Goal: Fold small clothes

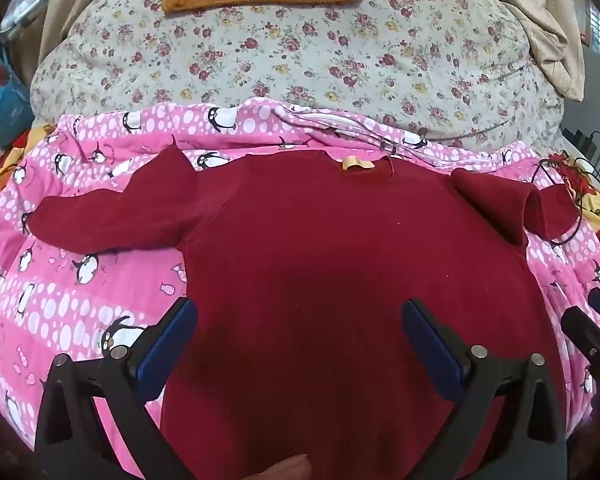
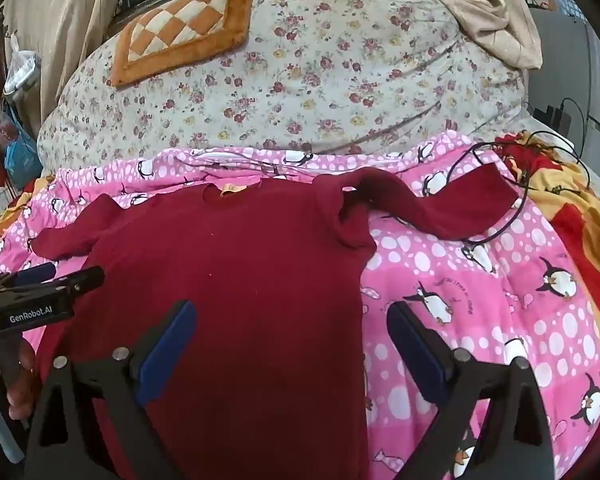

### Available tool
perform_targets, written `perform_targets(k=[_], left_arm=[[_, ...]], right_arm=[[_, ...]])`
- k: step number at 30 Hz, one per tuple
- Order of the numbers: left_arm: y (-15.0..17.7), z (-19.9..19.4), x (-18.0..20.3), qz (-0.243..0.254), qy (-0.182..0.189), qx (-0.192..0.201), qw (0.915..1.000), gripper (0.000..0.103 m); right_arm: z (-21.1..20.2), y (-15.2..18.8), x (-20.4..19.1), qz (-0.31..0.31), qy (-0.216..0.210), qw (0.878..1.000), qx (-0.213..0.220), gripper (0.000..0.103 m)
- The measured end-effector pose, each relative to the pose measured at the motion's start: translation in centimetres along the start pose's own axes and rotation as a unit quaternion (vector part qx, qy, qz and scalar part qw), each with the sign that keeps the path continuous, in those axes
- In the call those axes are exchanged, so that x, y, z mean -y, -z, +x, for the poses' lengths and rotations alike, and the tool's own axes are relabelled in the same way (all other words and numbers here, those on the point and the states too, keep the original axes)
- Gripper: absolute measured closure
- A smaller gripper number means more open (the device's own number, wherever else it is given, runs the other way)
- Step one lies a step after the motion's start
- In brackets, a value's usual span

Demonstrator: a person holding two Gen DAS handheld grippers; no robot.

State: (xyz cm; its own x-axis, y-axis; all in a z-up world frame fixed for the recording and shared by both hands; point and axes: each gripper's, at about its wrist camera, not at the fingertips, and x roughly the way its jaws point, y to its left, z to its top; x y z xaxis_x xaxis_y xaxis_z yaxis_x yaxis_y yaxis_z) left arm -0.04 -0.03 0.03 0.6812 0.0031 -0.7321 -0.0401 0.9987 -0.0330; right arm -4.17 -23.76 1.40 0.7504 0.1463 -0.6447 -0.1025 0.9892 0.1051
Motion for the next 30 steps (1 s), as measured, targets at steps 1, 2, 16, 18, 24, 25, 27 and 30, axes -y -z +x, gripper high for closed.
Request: perform_targets(k=[1,2,16,18,24,25,27,30], left_arm=[[0.0,0.0,0.0,-0.001,0.000,-0.001,1.0000,0.007],[0.0,0.0,0.0,-0.001,0.000,-0.001,1.0000,0.007],[-0.4,0.1,-0.5,-0.003,-0.002,0.001,1.0000,0.006],[-0.3,0.1,-0.5,-0.001,-0.003,-0.001,1.0000,0.006],[-0.2,-0.3,-0.1,0.008,-0.011,0.007,0.9999,0.006],[-0.2,-0.3,-0.1,0.008,-0.010,0.006,0.9999,0.006],[-0.2,-0.4,0.0,0.007,-0.010,0.005,0.9999,0.006],[-0.3,-0.4,0.0,0.007,-0.011,0.005,0.9999,0.006]], right_arm=[[0.1,0.0,0.0,0.004,-0.003,1.000,-0.008,0.005],[0.1,0.0,0.1,0.006,-0.004,1.000,-0.012,0.005],[-0.1,0.1,-0.2,-0.003,-0.002,1.000,-0.005,0.005],[-0.2,0.0,-0.2,-0.003,-0.001,1.000,-0.005,0.005],[-1.1,0.3,-0.8,-0.022,0.017,0.999,0.028,0.005],[-1.2,0.3,-0.9,-0.026,0.023,0.999,0.030,0.005],[-1.1,0.4,-1.1,-0.032,0.024,0.999,0.030,0.005],[-1.0,0.5,-0.9,-0.018,0.019,0.999,0.030,0.005]])
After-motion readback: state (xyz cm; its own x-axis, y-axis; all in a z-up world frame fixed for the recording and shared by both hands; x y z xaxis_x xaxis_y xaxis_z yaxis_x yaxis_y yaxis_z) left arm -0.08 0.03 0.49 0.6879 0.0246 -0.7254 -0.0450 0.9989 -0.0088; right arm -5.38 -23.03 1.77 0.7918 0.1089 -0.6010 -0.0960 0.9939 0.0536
